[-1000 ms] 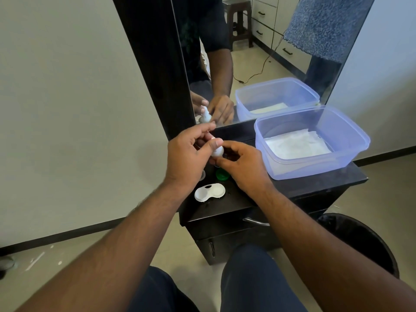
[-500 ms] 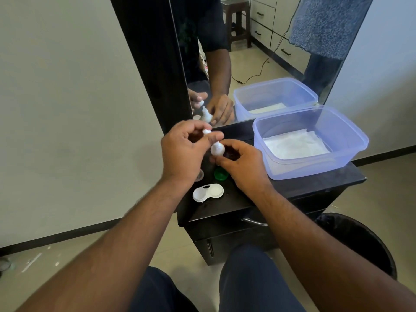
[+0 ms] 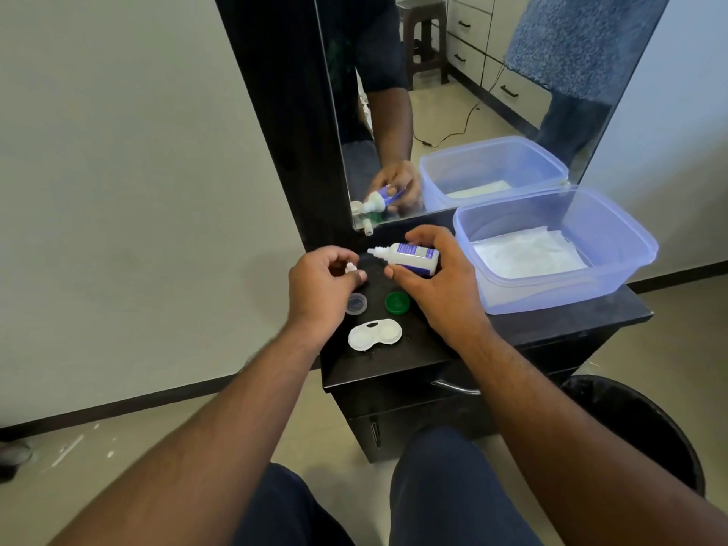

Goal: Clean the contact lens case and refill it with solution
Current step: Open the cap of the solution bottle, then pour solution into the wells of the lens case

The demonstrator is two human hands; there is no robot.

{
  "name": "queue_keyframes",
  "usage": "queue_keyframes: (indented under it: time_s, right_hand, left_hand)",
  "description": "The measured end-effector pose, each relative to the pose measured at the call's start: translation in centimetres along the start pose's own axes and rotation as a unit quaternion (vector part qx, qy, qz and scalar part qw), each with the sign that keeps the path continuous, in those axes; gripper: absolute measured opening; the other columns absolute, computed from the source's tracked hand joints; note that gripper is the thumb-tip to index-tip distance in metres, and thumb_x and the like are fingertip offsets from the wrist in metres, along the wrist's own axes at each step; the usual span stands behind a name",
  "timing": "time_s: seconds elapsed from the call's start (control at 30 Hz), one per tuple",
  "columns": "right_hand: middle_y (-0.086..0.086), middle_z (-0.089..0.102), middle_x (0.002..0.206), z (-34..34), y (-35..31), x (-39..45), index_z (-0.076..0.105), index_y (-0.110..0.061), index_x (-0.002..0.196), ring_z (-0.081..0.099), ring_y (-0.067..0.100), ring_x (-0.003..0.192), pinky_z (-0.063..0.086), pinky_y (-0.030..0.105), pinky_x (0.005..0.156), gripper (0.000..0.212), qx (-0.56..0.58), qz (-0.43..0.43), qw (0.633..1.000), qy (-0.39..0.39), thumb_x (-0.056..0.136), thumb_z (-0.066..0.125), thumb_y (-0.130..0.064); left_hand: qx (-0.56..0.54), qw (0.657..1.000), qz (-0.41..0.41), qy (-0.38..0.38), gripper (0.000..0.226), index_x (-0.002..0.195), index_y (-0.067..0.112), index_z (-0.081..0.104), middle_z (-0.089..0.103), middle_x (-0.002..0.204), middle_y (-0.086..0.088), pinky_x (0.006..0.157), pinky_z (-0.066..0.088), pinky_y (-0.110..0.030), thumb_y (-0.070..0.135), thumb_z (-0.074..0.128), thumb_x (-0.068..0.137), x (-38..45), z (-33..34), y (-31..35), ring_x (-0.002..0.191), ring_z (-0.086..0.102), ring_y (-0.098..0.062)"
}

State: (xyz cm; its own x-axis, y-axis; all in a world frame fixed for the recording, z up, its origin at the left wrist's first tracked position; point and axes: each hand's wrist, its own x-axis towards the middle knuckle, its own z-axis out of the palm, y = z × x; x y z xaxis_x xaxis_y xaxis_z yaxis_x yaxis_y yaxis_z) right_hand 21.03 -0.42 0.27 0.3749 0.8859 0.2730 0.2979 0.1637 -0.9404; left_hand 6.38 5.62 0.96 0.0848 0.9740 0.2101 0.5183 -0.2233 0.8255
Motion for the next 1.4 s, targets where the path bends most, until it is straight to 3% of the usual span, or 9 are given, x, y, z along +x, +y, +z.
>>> queue_keyframes:
  time_s: [0.17, 0.3, 0.4, 0.47, 0.57, 0.7, 0.9, 1.1, 1.4]
  right_hand:
    - [-0.005, 0.067, 0.102, -0.4, 0.2, -0.2, 0.06, -0.021, 0.103, 0.065, 0.008, 0.095, 0.053, 0.019, 0.079, 0.038, 0.06, 0.006, 0.998, -0.01, 0.073, 0.082, -0.013]
    - [-0.003, 0.067, 0.11, -0.4, 0.5, -0.2, 0.059, -0.028, 0.108, 0.064, 0.012, 0.104, 0.055, 0.029, 0.088, 0.044, 0.056, 0.005, 0.996, -0.065, 0.074, 0.08, -0.008]
    - [-0.002, 0.065, 0.114, -0.3, 0.6, -0.3, 0.056, -0.031, 0.11, 0.062, 0.017, 0.109, 0.053, 0.039, 0.093, 0.05, 0.072, -0.007, 0.994, -0.086, 0.076, 0.076, 0.0]
    - [-0.003, 0.066, 0.115, -0.4, 0.6, -0.3, 0.057, -0.028, 0.116, 0.062, 0.016, 0.11, 0.052, 0.039, 0.095, 0.053, 0.082, -0.006, 0.992, -0.092, 0.077, 0.074, 0.003]
    - [0.003, 0.067, 0.112, -0.6, 0.1, -0.5, 0.058, -0.024, 0.12, 0.064, 0.018, 0.106, 0.053, 0.037, 0.094, 0.055, 0.142, 0.007, 0.986, -0.091, 0.076, 0.075, 0.002]
    - [0.005, 0.067, 0.095, -0.6, -0.5, -1.3, 0.066, -0.027, 0.107, 0.065, 0.015, 0.085, 0.054, 0.026, 0.072, 0.041, 0.207, 0.046, 0.973, -0.093, 0.072, 0.08, -0.01]
    - [-0.007, 0.072, 0.084, 0.0, -1.0, -2.5, 0.071, -0.018, 0.098, 0.064, 0.004, 0.076, 0.048, 0.016, 0.066, 0.029, 0.2, 0.056, 0.967, -0.146, 0.07, 0.08, -0.019]
    - [-0.001, 0.074, 0.091, 0.4, -1.1, -2.4, 0.074, -0.021, 0.089, 0.068, 0.014, 0.086, 0.055, 0.033, 0.081, 0.018, 0.173, 0.052, 0.974, -0.134, 0.071, 0.079, -0.02]
    - [0.001, 0.075, 0.088, 0.7, -1.4, -2.6, 0.074, -0.022, 0.089, 0.071, 0.019, 0.085, 0.054, 0.029, 0.077, 0.023, 0.162, 0.043, 0.977, -0.13, 0.068, 0.081, -0.013]
  left_hand:
    - [0.033, 0.999, 0.006, -0.029, 0.037, 0.113, 0.014, 0.071, 0.071, 0.097, 0.002, 0.064, 0.042, 0.001, 0.005, 0.076, 0.078, 0.5, 0.0, -1.0, 0.077, 0.062, 0.002]
    - [0.006, 0.999, -0.015, -0.049, 0.04, 0.123, 0.013, 0.066, 0.069, 0.104, 0.003, 0.086, 0.049, -0.018, 0.012, 0.073, 0.084, 0.7, -0.7, -1.0, 0.097, 0.066, -0.009]
    - [-0.051, 0.998, -0.042, 0.017, 0.027, 0.117, 0.017, 0.069, 0.072, 0.107, 0.003, 0.092, 0.052, -0.027, 0.017, 0.065, 0.091, -0.5, -2.2, -1.2, 0.095, 0.067, -0.004]
    - [-0.069, 0.995, -0.05, 0.044, 0.023, 0.113, 0.021, 0.071, 0.073, 0.106, 0.005, 0.091, 0.052, -0.024, 0.017, 0.064, 0.091, -2.5, -3.3, -1.4, 0.092, 0.066, 0.002]
    - [-0.067, 0.996, -0.045, -0.039, 0.038, 0.123, 0.027, 0.064, 0.067, 0.114, 0.016, 0.093, 0.047, -0.014, 0.02, 0.071, 0.086, -6.6, -4.3, -1.7, 0.098, 0.06, 0.014]
    - [0.013, 0.992, -0.01, -0.123, 0.063, 0.135, 0.033, 0.052, 0.045, 0.121, 0.034, 0.077, 0.03, 0.01, 0.029, 0.079, 0.077, -9.6, -4.4, -2.2, 0.098, 0.042, 0.03]
    - [0.009, 0.997, -0.007, -0.079, 0.05, 0.113, 0.025, 0.069, 0.06, 0.129, 0.011, 0.096, 0.036, -0.006, 0.025, 0.087, 0.067, -8.7, -3.8, -2.5, 0.119, 0.047, 0.005]
    - [-0.02, 0.997, -0.019, -0.071, 0.05, 0.112, 0.023, 0.071, 0.057, 0.125, 0.018, 0.084, 0.034, 0.001, 0.025, 0.088, 0.064, -8.6, -3.1, -3.1, 0.105, 0.044, 0.025]
    - [-0.032, 0.997, -0.026, -0.072, 0.039, 0.108, 0.026, 0.074, 0.056, 0.128, 0.017, 0.085, 0.036, -0.001, 0.025, 0.084, 0.071, -8.7, -2.4, -3.5, 0.112, 0.049, 0.014]
